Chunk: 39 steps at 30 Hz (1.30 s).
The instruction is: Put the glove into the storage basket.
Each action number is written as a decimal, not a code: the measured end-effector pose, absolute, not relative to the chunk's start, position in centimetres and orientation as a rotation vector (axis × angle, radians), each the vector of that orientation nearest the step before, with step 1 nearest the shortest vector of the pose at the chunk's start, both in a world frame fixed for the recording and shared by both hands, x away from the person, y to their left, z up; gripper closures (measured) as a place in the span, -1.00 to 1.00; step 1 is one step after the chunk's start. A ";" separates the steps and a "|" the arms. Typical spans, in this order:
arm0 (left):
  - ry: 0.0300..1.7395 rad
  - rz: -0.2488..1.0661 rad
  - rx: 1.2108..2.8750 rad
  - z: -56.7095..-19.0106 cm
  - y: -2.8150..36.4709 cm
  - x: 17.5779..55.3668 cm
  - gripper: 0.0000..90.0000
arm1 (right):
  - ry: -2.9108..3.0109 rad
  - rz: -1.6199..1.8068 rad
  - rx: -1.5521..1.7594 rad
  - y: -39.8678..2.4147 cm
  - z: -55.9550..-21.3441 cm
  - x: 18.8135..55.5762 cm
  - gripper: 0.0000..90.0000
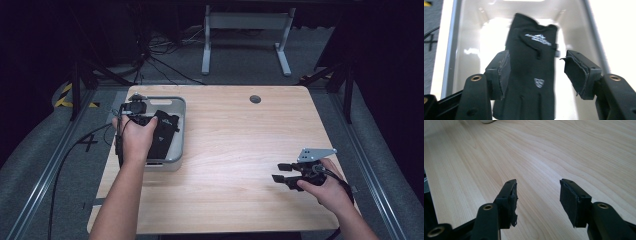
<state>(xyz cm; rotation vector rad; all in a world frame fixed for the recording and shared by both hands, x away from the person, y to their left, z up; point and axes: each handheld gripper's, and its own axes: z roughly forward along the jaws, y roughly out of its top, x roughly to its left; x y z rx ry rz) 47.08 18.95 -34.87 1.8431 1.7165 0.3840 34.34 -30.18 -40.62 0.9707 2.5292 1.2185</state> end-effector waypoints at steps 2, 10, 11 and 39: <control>1.675 0.383 1.853 -33.9 18.8 46.2 -0.13 | 2.519 1.220 0.974 -30.4 -40.4 34.5 0.07; 1.411 0.372 1.950 -31.5 17.6 41.6 -0.14 | 2.479 1.231 1.001 -31.6 -39.6 35.2 0.04; 1.380 0.366 1.960 -31.4 17.4 41.0 -0.14 | 2.479 1.226 1.004 -31.6 -39.6 35.2 0.04; 0.916 0.206 2.097 -37.4 12.0 33.4 -0.18 | 2.503 1.182 1.039 -32.2 -41.0 35.4 0.01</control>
